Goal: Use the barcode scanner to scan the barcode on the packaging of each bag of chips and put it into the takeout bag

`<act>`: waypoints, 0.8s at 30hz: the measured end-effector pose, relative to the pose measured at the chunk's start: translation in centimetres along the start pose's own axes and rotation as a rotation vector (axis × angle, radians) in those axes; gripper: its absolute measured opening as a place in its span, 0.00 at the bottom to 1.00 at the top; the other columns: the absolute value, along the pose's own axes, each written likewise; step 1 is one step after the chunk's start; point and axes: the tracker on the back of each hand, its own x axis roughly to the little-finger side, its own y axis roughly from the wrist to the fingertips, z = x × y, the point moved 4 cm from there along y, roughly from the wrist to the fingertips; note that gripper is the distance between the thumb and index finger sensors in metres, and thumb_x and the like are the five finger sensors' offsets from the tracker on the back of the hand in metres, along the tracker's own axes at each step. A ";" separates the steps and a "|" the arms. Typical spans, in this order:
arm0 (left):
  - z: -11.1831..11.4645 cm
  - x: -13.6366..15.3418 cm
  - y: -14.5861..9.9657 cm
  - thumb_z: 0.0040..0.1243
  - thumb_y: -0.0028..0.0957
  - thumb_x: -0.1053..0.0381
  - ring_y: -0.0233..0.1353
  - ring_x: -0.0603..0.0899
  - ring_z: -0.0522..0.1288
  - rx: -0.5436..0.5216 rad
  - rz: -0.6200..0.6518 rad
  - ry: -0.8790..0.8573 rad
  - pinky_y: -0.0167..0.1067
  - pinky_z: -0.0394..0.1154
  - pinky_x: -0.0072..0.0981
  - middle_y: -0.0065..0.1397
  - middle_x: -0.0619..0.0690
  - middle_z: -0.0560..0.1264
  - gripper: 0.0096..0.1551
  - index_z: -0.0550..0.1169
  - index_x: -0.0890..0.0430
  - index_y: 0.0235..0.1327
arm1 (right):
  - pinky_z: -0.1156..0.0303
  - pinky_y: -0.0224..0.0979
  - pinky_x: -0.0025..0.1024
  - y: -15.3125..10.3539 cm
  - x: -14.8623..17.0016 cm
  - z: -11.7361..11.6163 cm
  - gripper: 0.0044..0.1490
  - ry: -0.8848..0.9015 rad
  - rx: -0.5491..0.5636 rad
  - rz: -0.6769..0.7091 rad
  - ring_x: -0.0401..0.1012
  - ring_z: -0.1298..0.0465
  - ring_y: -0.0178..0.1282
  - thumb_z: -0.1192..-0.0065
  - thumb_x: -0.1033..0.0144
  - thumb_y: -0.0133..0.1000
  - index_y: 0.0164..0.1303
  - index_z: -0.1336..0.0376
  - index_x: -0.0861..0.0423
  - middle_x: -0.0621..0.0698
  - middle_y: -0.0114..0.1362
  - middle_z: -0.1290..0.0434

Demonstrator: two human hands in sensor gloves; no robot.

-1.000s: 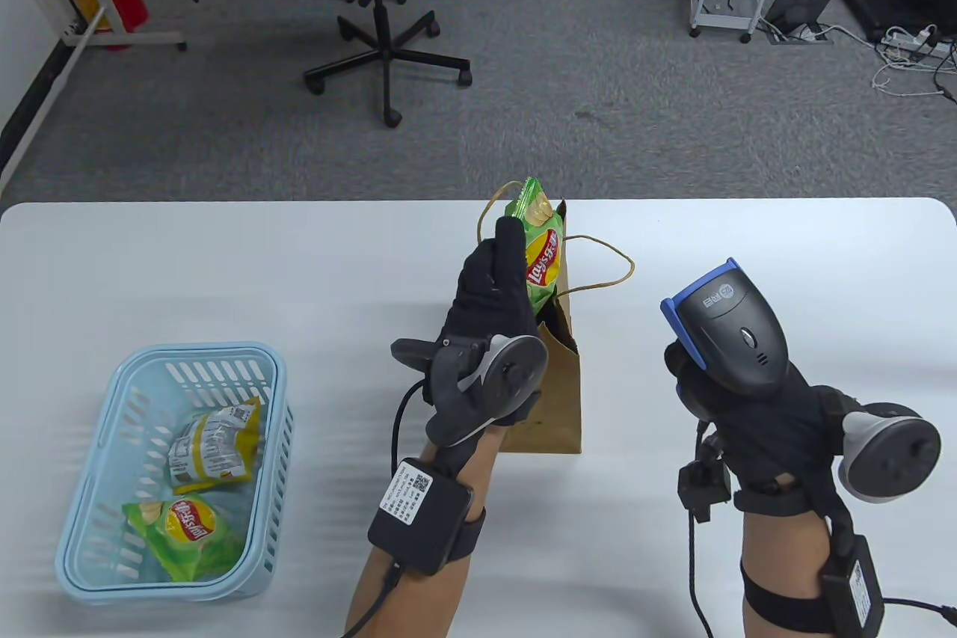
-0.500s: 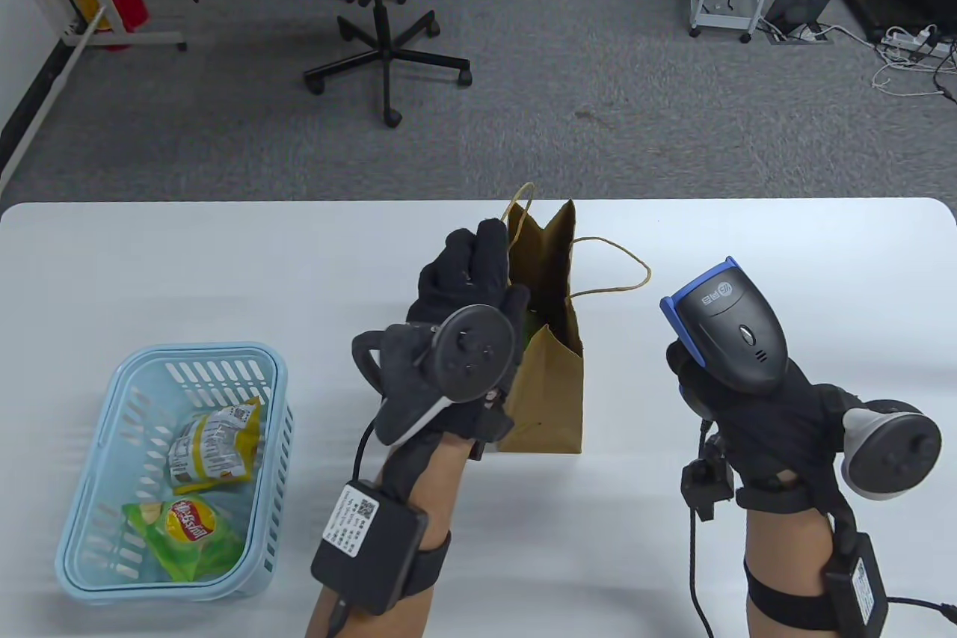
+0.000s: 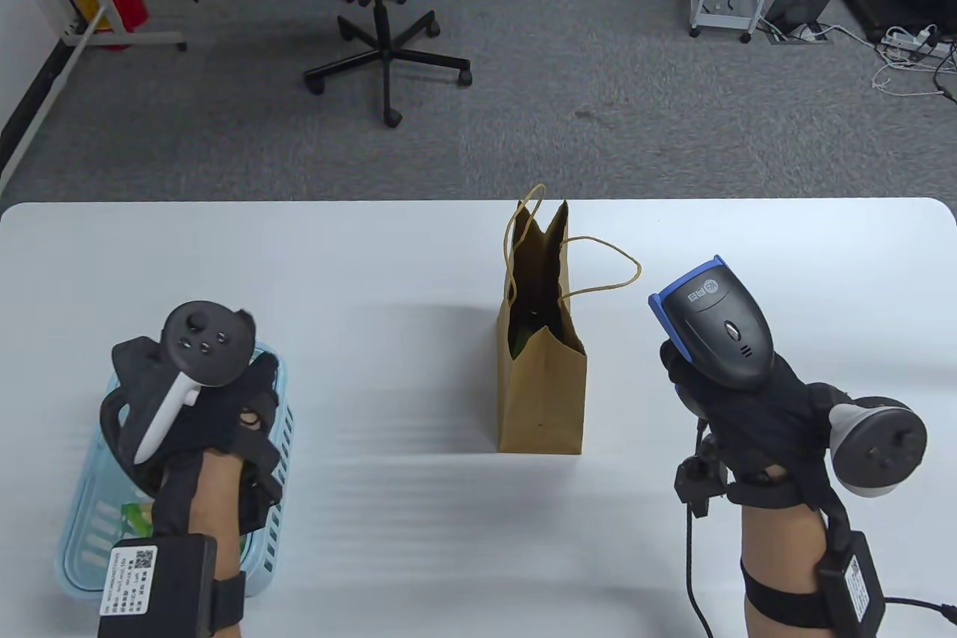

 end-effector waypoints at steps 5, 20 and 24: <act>5.7 6.1 3.6 0.61 0.61 0.53 0.77 0.78 0.62 0.240 -0.184 0.095 0.67 0.66 0.69 0.83 0.67 0.60 0.37 0.66 0.59 0.84 | 0.22 0.57 0.57 0.2 0.7 -0.7 0.37 -0.020 -0.012 -0.016 0.55 0.15 0.52 0.30 0.60 0.63 0.73 0.38 0.71 0.63 0.62 0.23; 12.5 8.2 8.8 0.54 0.60 0.39 0.84 0.78 0.40 0.464 -0.295 0.138 0.76 0.52 0.70 0.87 0.59 0.34 0.54 0.37 0.46 0.86 | 0.22 0.57 0.58 0.5 2.3 -2.0 0.38 -0.064 -0.045 -0.055 0.55 0.15 0.52 0.31 0.60 0.63 0.73 0.38 0.71 0.63 0.62 0.23; 13.3 8.4 9.2 0.54 0.60 0.38 0.83 0.78 0.41 0.482 -0.340 0.182 0.76 0.52 0.70 0.86 0.62 0.33 0.58 0.32 0.51 0.83 | 0.22 0.57 0.58 0.5 2.5 -2.2 0.38 -0.071 -0.051 -0.062 0.55 0.15 0.52 0.31 0.60 0.63 0.72 0.38 0.71 0.63 0.62 0.23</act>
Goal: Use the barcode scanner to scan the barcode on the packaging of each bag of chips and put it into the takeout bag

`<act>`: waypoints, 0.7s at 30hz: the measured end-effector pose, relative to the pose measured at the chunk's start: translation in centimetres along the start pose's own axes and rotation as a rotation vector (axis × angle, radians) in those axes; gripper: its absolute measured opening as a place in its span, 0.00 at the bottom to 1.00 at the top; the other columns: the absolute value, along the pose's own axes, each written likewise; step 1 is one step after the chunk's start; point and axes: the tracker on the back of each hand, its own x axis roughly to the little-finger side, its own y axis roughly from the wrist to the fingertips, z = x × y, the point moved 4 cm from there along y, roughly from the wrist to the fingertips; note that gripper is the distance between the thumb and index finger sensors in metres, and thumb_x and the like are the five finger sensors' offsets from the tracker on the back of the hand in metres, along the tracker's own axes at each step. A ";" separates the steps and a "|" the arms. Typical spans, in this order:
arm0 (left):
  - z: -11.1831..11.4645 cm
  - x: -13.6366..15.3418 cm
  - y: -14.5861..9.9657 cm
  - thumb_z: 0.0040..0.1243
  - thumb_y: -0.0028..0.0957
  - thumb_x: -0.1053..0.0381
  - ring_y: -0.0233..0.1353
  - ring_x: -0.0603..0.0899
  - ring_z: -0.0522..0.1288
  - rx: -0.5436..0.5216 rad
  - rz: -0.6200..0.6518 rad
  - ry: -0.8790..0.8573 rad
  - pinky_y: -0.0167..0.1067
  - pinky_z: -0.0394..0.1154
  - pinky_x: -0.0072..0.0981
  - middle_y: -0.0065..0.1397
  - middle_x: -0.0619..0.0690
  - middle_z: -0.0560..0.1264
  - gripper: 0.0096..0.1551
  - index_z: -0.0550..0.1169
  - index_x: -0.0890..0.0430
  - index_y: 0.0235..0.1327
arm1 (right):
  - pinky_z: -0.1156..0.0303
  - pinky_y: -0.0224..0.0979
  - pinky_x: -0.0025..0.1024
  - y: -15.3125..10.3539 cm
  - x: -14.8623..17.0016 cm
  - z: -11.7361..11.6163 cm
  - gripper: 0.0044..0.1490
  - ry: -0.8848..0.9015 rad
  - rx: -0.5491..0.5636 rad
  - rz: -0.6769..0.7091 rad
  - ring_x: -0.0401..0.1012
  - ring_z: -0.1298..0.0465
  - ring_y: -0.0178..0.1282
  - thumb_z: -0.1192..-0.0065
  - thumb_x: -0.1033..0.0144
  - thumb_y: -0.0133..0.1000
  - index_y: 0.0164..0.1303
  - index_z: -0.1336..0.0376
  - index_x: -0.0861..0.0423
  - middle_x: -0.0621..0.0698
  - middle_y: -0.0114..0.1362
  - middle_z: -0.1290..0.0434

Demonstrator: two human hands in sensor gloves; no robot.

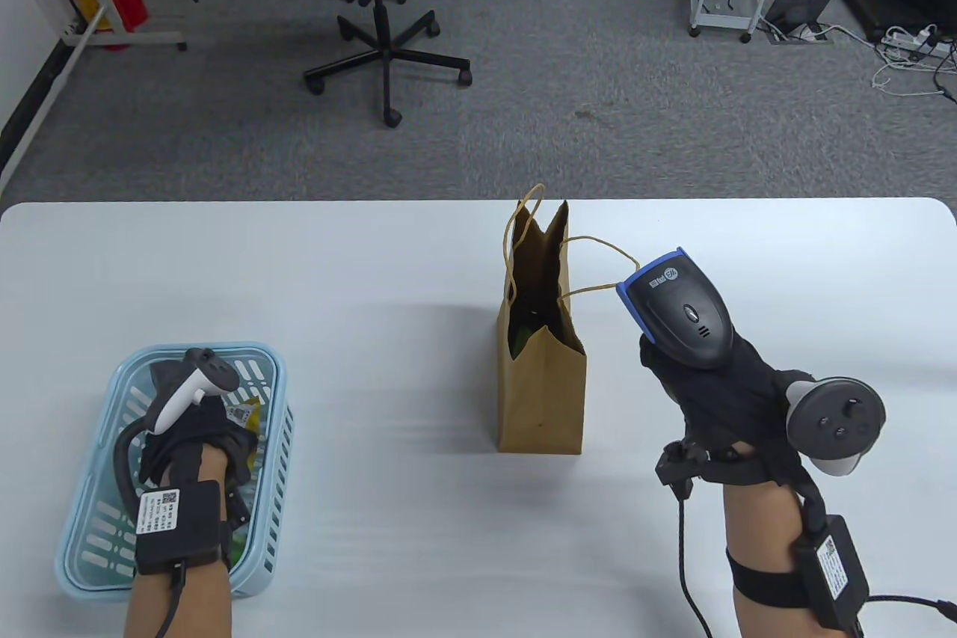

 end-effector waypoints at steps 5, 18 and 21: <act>0.7 0.1 0.6 0.57 0.56 0.32 0.79 0.77 0.61 -0.001 -0.067 0.059 0.72 0.66 0.63 0.84 0.69 0.39 0.69 0.29 0.60 0.79 | 0.22 0.57 0.58 0.1 0.2 -0.3 0.38 -0.003 -0.008 -0.004 0.55 0.15 0.52 0.31 0.60 0.63 0.73 0.38 0.71 0.63 0.62 0.23; -0.4 -0.4 -0.8 0.70 0.53 0.57 0.64 0.60 0.79 -0.208 -0.093 0.137 0.62 0.81 0.38 0.81 0.66 0.44 0.63 0.38 0.62 0.81 | 0.22 0.57 0.58 0.1 0.3 -0.1 0.37 0.004 -0.003 -0.007 0.55 0.15 0.52 0.30 0.60 0.63 0.72 0.38 0.71 0.63 0.62 0.23; -1.3 -0.4 -2.1 0.71 0.51 0.59 0.60 0.58 0.82 -0.329 -0.092 0.147 0.59 0.83 0.35 0.80 0.65 0.49 0.61 0.42 0.61 0.82 | 0.22 0.57 0.58 0.1 0.3 0.0 0.38 0.007 -0.001 -0.007 0.55 0.15 0.52 0.31 0.60 0.63 0.72 0.38 0.71 0.63 0.62 0.23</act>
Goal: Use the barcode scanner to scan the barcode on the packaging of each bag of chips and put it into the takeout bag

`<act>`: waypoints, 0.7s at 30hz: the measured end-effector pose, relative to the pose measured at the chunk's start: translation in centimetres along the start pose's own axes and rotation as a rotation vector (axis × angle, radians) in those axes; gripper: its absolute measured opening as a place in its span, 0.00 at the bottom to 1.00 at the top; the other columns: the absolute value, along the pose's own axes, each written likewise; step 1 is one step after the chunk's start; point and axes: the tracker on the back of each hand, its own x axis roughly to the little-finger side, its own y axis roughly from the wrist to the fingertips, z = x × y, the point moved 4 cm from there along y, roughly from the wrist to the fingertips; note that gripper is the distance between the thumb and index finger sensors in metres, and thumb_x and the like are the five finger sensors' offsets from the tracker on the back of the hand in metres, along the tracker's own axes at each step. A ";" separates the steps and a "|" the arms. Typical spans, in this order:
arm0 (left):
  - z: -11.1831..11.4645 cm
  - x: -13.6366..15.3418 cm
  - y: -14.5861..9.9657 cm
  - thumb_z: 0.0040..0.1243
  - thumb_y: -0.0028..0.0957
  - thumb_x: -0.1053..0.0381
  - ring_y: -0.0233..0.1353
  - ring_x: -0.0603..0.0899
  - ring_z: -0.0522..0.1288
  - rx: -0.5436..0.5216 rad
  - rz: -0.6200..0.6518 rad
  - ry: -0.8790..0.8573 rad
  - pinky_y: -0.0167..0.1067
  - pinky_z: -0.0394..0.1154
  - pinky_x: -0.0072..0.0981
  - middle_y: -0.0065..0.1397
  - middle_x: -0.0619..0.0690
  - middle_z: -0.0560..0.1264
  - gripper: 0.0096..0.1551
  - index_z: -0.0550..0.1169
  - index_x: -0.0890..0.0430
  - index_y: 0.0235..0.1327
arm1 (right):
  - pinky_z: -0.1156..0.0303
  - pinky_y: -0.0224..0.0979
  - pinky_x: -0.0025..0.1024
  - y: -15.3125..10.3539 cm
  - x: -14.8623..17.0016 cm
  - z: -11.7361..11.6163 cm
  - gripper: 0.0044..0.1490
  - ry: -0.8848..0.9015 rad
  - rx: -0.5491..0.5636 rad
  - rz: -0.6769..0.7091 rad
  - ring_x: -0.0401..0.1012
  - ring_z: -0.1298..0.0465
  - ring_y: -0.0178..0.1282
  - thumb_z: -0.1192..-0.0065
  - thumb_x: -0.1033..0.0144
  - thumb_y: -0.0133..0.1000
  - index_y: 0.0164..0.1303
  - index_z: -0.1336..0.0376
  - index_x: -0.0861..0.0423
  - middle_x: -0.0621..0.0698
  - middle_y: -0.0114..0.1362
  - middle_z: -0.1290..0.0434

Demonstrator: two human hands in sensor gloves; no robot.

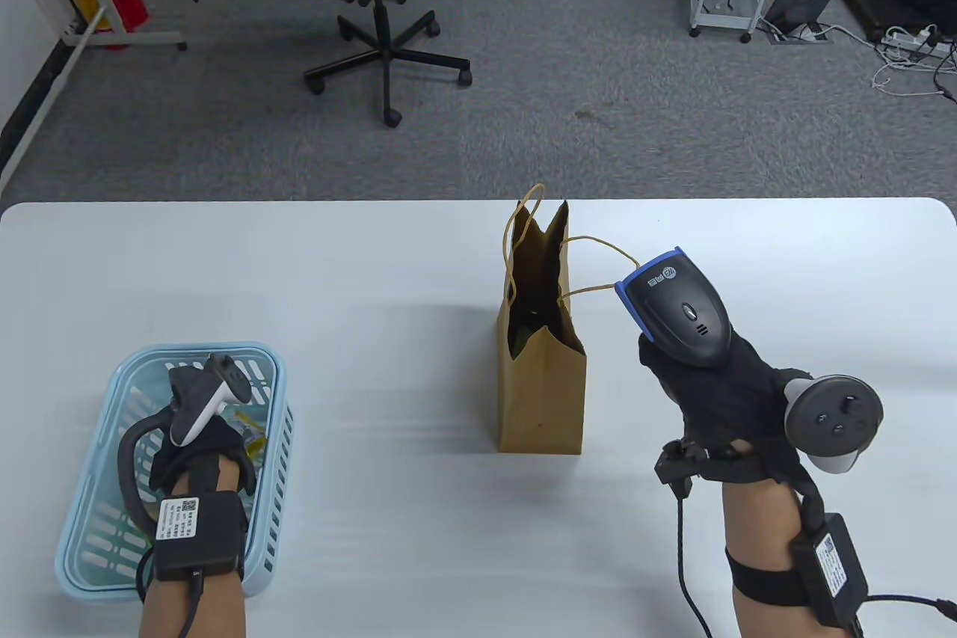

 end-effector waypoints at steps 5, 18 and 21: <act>-2.7 0.9 -2.3 0.72 0.49 0.62 0.55 0.59 0.84 -0.188 0.006 -0.058 0.54 0.84 0.37 0.73 0.59 0.64 0.55 0.51 0.59 0.82 | 0.22 0.57 0.58 -0.1 -0.1 0.2 0.38 0.007 0.005 0.005 0.55 0.15 0.52 0.31 0.60 0.63 0.73 0.38 0.71 0.63 0.62 0.23; -10.6 4.4 -11.8 0.76 0.47 0.61 0.56 0.58 0.85 -0.676 0.093 -0.282 0.54 0.83 0.42 0.61 0.45 0.79 0.26 0.78 0.44 0.57 | 0.22 0.57 0.58 -0.4 -1.1 0.1 0.38 0.020 -0.008 0.038 0.55 0.15 0.52 0.31 0.59 0.63 0.73 0.38 0.71 0.63 0.62 0.23; -12.2 4.3 -14.3 0.76 0.47 0.61 0.56 0.58 0.84 -0.779 0.170 -0.350 0.55 0.82 0.43 0.61 0.44 0.79 0.24 0.80 0.42 0.54 | 0.22 0.57 0.57 -0.4 -1.5 -0.4 0.38 0.017 -0.024 0.048 0.55 0.15 0.52 0.31 0.59 0.63 0.73 0.38 0.71 0.63 0.62 0.23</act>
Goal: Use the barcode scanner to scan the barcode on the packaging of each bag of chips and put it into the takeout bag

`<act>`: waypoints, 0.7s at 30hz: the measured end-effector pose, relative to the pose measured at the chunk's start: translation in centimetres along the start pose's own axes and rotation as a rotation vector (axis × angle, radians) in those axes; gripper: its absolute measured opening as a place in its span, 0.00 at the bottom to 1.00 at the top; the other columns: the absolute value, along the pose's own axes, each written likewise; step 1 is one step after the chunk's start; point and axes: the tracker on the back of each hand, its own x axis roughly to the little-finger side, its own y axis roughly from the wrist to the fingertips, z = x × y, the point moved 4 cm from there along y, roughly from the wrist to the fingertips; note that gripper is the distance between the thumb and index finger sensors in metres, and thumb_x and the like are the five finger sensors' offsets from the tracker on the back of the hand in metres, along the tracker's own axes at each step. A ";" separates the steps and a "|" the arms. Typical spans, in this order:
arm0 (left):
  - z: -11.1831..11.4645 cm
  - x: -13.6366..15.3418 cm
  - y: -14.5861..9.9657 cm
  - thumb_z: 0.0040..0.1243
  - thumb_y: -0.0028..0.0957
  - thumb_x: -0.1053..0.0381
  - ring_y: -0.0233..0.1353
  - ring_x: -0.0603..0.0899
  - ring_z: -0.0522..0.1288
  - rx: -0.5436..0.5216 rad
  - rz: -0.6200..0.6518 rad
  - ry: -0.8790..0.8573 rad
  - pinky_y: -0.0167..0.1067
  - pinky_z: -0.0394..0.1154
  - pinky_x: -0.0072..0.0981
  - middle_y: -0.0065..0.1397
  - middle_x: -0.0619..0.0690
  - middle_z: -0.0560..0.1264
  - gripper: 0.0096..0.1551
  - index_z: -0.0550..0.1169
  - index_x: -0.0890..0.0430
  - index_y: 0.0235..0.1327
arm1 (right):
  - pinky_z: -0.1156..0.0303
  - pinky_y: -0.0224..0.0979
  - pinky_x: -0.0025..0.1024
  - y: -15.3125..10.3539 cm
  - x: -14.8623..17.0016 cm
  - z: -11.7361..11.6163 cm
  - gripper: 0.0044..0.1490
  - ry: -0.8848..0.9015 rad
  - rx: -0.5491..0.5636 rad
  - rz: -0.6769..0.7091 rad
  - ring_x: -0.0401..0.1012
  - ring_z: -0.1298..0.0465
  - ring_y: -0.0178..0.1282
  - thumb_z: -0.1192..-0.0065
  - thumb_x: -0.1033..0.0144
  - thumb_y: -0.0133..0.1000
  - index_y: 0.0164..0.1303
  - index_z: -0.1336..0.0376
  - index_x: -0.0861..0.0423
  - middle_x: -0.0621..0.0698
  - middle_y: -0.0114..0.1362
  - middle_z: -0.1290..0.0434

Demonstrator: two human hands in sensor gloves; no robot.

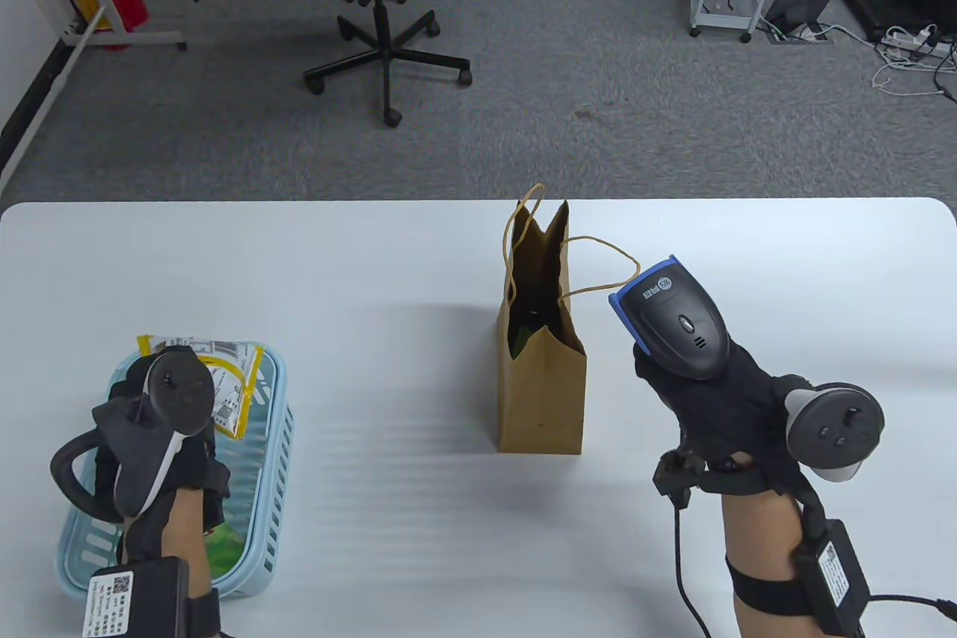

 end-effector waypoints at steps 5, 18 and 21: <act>-3.2 -2.9 -1.8 0.76 0.48 0.61 0.57 0.58 0.82 -0.168 0.139 -0.105 0.56 0.81 0.44 0.61 0.43 0.78 0.21 0.81 0.41 0.51 | 0.21 0.56 0.57 0.0 -0.7 -1.2 0.37 0.016 -0.056 0.021 0.55 0.14 0.51 0.30 0.59 0.63 0.72 0.37 0.71 0.63 0.62 0.22; -6.2 -12.0 -6.2 0.75 0.48 0.59 0.57 0.57 0.81 -0.466 0.462 -0.358 0.57 0.80 0.45 0.62 0.41 0.77 0.17 0.82 0.40 0.47 | 0.20 0.51 0.55 0.1 -1.2 -5.7 0.38 0.126 -0.255 0.015 0.53 0.13 0.47 0.31 0.58 0.63 0.70 0.36 0.73 0.63 0.59 0.21; -6.3 -13.2 -7.4 0.75 0.48 0.59 0.57 0.57 0.82 -0.515 0.514 -0.420 0.57 0.80 0.45 0.61 0.41 0.77 0.17 0.82 0.39 0.46 | 0.20 0.51 0.55 0.0 -1.3 -6.0 0.37 0.127 -0.274 0.019 0.53 0.13 0.47 0.31 0.58 0.63 0.70 0.36 0.73 0.63 0.59 0.21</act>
